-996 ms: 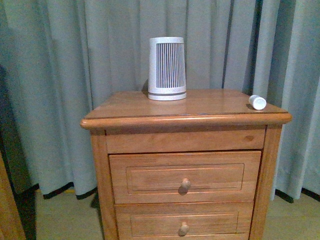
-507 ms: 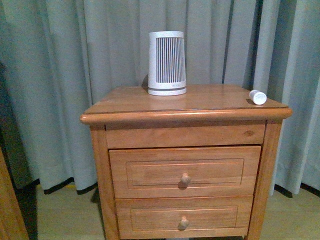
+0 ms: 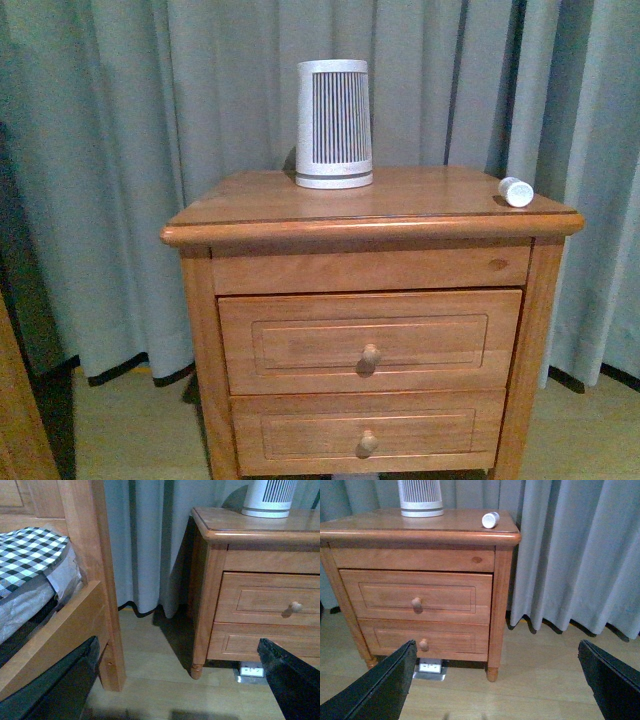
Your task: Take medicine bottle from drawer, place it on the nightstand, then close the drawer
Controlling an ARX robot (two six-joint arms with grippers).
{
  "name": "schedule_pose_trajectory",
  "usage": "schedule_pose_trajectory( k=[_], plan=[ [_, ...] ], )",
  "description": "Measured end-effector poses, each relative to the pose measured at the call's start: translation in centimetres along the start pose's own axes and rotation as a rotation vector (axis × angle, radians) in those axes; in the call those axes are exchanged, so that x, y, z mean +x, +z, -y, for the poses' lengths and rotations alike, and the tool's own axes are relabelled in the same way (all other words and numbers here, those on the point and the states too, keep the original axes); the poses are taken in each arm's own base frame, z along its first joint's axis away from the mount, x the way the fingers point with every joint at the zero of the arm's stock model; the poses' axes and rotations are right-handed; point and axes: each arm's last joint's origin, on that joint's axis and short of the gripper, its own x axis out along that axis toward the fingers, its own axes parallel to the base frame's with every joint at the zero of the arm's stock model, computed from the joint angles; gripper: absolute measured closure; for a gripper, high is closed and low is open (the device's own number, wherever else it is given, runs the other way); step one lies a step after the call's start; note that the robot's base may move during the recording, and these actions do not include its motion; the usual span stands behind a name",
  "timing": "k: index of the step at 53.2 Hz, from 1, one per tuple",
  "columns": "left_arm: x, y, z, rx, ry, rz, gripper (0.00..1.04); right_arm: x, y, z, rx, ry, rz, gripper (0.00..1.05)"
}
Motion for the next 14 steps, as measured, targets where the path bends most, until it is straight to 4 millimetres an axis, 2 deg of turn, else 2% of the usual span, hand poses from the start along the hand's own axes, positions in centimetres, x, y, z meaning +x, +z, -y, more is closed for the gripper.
schedule_pose_trajectory(
  k=[14],
  plan=[
    [0.0,0.0,0.0,0.0,0.0,0.0,0.07,0.0,0.0,0.0,0.0,0.0,0.0,0.07]
  ],
)
